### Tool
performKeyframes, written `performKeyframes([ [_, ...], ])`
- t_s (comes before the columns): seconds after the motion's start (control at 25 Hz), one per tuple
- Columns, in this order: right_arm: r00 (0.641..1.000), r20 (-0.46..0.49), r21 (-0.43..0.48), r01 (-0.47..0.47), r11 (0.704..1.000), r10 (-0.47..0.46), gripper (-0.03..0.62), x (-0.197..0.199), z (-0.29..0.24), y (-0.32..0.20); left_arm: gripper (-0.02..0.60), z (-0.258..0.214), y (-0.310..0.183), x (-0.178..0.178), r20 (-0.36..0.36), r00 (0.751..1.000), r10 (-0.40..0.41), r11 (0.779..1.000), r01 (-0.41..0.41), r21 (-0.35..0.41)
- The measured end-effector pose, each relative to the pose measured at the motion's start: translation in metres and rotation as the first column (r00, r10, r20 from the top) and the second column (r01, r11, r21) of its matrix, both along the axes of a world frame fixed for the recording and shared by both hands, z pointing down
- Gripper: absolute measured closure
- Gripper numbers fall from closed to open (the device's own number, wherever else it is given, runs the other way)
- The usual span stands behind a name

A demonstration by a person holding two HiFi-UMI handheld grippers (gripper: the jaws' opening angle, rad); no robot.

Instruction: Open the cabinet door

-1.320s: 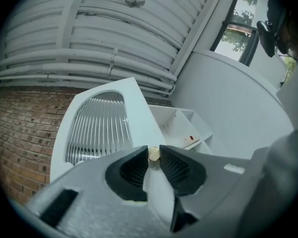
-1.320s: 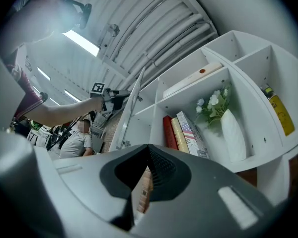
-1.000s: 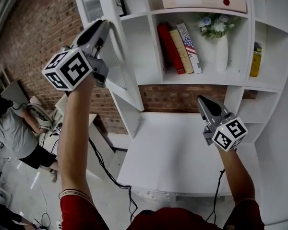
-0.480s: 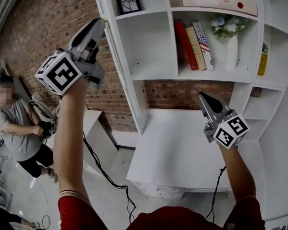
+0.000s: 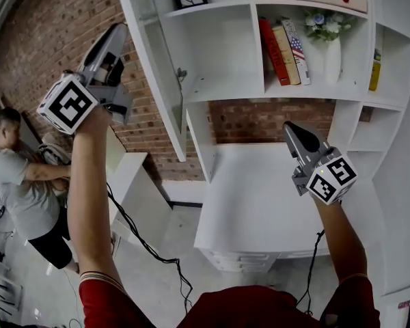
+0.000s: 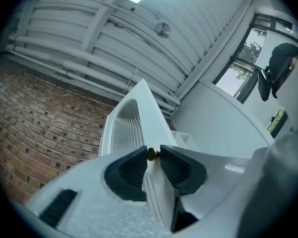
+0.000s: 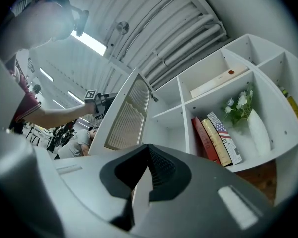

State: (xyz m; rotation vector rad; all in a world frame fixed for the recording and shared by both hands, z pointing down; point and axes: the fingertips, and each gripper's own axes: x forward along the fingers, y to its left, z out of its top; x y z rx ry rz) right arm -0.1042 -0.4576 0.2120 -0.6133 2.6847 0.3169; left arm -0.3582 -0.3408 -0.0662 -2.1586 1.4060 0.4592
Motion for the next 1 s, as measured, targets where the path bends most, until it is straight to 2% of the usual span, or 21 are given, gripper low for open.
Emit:
performKeyframes([
  [0.36, 0.999, 0.000, -0.001, -0.039, 0.999, 0.039, 0.582, -0.019, -0.004, 0.027, 0.515, -0.002, 0.026, -0.069, -0.064, 0.995, -0.074, 0.997, 0.074, -0.003],
  [0.44, 0.999, -0.005, 0.001, -0.042, 0.999, 0.042, 0.582, -0.025, -0.002, 0.033, 0.523, -0.002, 0.029, -0.082, -0.078, 0.995, -0.069, 0.998, 0.069, -0.009],
  [0.52, 0.999, -0.009, 0.001, -0.050, 0.999, 0.050, 0.582, -0.029, -0.001, 0.038, 0.538, -0.001, 0.031, -0.085, -0.076, 0.996, -0.051, 0.999, 0.050, -0.014],
  [0.64, 0.998, -0.013, -0.002, -0.062, 0.998, 0.062, 0.582, -0.034, 0.001, 0.048, 0.569, -0.003, 0.038, -0.081, -0.043, 0.997, -0.065, 0.998, 0.065, -0.014],
  [0.84, 0.996, -0.018, 0.001, -0.090, 0.996, 0.090, 0.582, -0.035, 0.001, 0.065, 0.572, 0.014, 0.047, -0.082, -0.032, 0.998, -0.053, 0.998, 0.052, -0.025],
  [1.0, 0.994, -0.027, 0.006, -0.102, 0.995, 0.103, 0.582, -0.030, 0.002, 0.080, 0.575, 0.040, 0.062, -0.076, 0.004, 0.995, -0.100, 0.994, 0.101, -0.036],
])
